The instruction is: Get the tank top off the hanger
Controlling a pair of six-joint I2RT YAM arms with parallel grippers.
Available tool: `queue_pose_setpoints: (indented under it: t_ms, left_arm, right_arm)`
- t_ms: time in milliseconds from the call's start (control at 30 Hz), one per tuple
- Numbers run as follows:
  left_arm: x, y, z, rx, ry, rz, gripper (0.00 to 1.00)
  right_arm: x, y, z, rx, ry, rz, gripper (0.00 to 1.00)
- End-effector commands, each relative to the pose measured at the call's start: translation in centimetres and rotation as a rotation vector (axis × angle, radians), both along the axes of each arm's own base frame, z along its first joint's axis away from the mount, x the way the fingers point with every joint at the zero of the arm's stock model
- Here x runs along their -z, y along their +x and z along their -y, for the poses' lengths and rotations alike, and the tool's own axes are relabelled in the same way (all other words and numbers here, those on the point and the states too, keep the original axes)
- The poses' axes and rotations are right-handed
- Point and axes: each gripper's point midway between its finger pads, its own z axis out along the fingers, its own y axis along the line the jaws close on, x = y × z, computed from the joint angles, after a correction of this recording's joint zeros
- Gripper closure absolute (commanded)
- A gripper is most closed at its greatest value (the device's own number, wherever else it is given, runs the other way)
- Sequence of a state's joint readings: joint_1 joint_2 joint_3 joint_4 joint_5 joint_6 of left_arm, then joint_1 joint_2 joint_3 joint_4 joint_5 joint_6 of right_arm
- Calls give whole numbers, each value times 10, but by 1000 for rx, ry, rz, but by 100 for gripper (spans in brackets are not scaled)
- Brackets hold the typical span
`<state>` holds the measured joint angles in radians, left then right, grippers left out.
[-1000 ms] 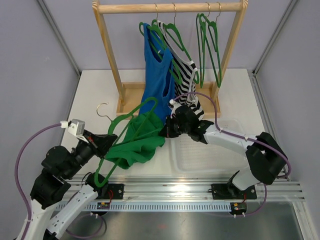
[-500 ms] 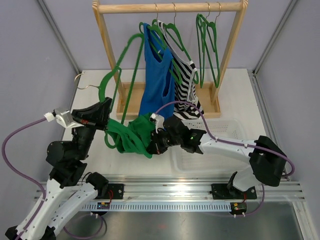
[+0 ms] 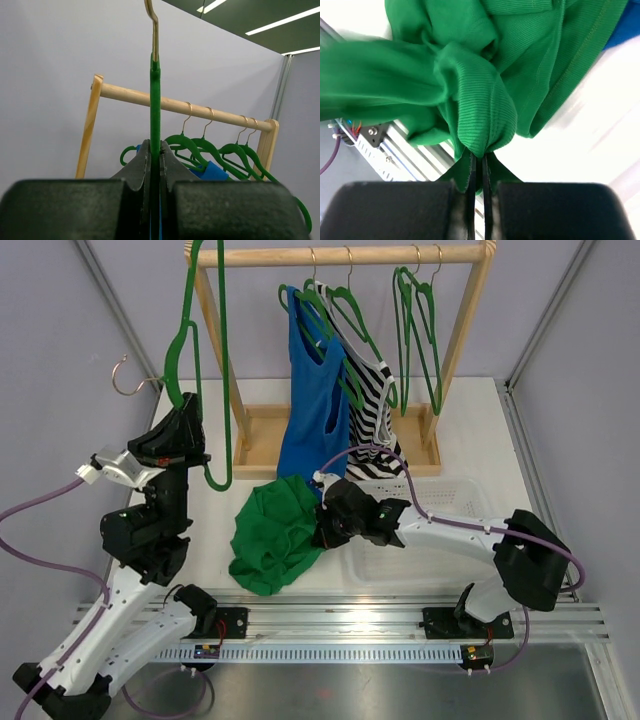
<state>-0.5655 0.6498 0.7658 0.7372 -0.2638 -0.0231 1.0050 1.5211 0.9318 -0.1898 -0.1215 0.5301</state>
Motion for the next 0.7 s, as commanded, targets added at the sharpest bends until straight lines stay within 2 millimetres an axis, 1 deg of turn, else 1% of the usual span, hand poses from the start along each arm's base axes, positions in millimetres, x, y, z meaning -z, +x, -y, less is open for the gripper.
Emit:
queue_pose_setpoints:
  t_ms: [0,33,100,133,200,233,267,300,333,367,400,433,467,500,533,600,633,667]
  left_arm:
    - [-35,-28,-20,27,-93,43,100]
    - [-23,-22,-18,37,-93,-20,100]
    - [-18,-25,-29,26,-130,-86,100]
    - [10,-13,-23,39,-112,-236,100]
    - [23,-12,-32,25,-161,-366,100]
    - [54,-5,-24,35,-128,-501,100]
    - [65,-3,-20,46,-107,-551,100]
    - [81,2,-10,64,-68,-616,100]
    - [104,3,-6,64,-30,-713,100]
    - [117,5,-4,61,-15,-768,100]
    - [131,9,-2,48,0,-831,100]
    - [147,6,-2,44,15,-903,100]
    - [153,6,-1,46,28,-932,100]
    - [165,3,-1,41,47,-978,100]
    - [166,2,-2,36,53,-989,100]
    - [173,1,-10,-12,76,-1029,100]
    - [167,4,-10,-28,89,-1039,100]
    - [165,6,-11,-45,103,-1052,100]
  right_arm:
    - [-38,6,1,23,77,70,100]
    - [-43,5,1,19,87,78,100]
    - [-58,2,-1,-2,131,93,99]
    - [-62,0,-3,-16,142,99,97]
    - [-73,-4,-9,-40,172,120,94]
    - [-78,-5,-13,-50,181,130,91]
    - [-83,-3,-18,-57,190,141,89]
    - [-85,-3,-23,-63,187,159,84]
    - [-86,-6,-28,-75,183,168,72]
    - [-90,-3,-36,-81,182,181,63]
    - [-88,1,-37,-64,157,193,45]
    - [-96,3,-42,-57,154,209,12]
    - [-94,6,-41,-48,131,226,1]
    - [-97,7,-42,-46,129,234,1]
    - [-103,11,-42,-28,130,256,1]
    - [-114,19,-33,26,123,293,1]
    - [-126,21,-28,45,136,313,1]
    - [-128,22,-23,58,122,327,0]
